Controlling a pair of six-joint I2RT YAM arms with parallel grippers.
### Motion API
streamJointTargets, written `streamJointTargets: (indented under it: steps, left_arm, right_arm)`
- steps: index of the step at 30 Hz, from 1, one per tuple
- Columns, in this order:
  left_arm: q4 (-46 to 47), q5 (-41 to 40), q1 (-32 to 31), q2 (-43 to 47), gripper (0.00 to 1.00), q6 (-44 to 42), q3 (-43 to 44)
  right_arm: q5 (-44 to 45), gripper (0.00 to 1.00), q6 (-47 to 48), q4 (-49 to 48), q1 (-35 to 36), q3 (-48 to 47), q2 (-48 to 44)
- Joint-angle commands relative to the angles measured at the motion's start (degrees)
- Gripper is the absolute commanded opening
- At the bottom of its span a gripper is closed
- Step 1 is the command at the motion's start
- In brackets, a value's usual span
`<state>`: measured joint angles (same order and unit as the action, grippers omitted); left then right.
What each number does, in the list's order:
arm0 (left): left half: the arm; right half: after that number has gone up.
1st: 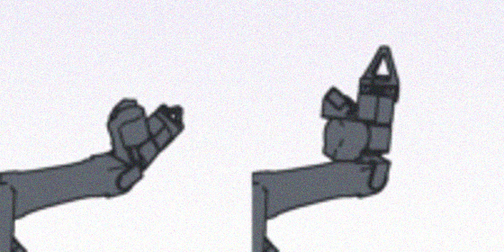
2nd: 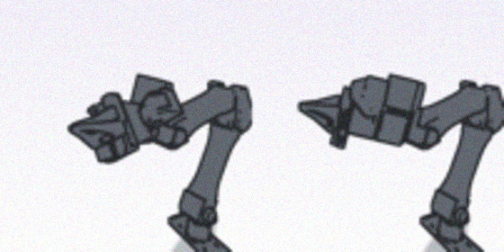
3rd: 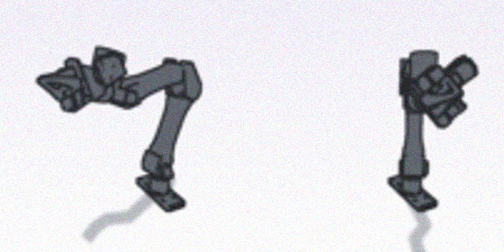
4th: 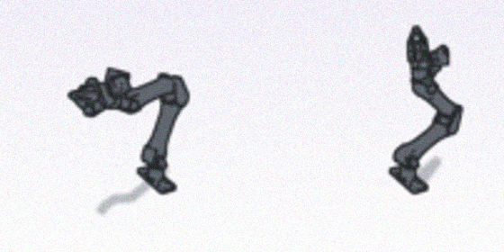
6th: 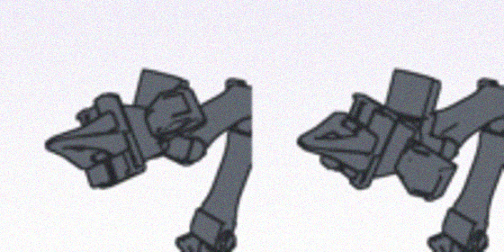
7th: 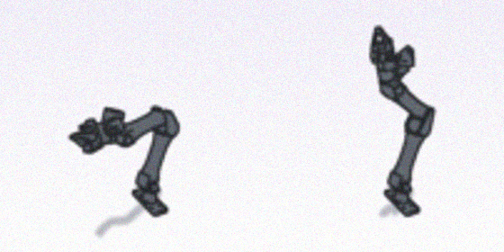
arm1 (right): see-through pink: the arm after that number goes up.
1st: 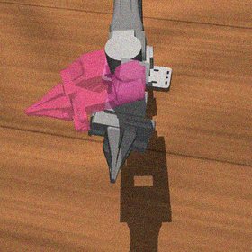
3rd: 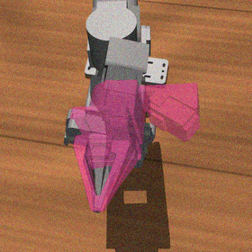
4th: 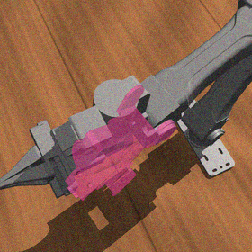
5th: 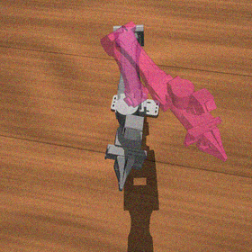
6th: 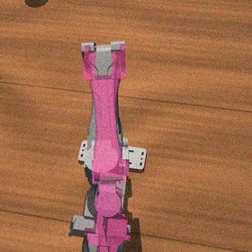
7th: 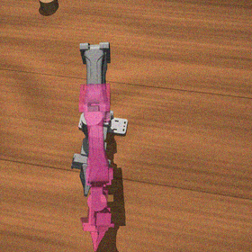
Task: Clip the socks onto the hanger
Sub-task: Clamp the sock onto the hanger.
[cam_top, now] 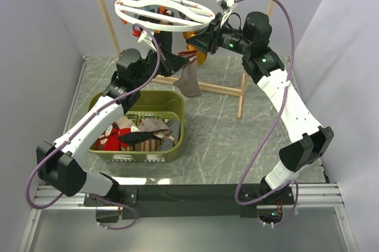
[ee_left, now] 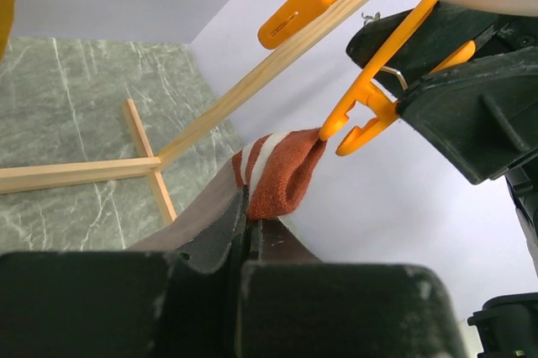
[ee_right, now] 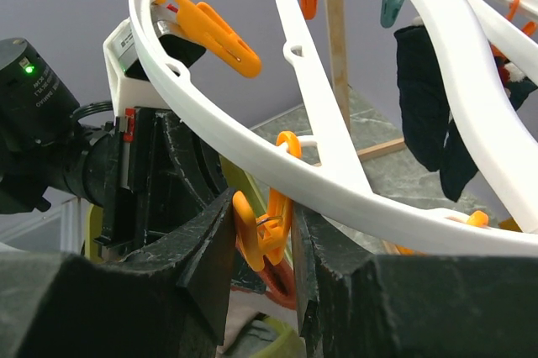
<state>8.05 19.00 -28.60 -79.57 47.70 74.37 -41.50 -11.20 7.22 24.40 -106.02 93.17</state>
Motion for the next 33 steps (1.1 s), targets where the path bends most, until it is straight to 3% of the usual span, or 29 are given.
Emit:
streamJointTargets:
  steps: [1, 21, 33]
  left_arm:
    - [2.2, 0.3, -0.3, 2.2, 0.01, 1.5, 1.5]
    - [7.3, 3.1, -0.4, 5.0, 0.01, 2.5, -2.1]
    - [8.7, 3.8, -0.3, 5.3, 0.01, 2.0, -2.6]
  right_arm:
    - [0.7, 0.00, 1.9, -0.1, 0.9, -1.6, -1.1]
    - [1.7, 0.00, 3.3, -1.9, 1.4, -0.9, -1.3]
    - [-6.1, 0.00, 1.1, -5.9, 1.4, -0.1, -1.1]
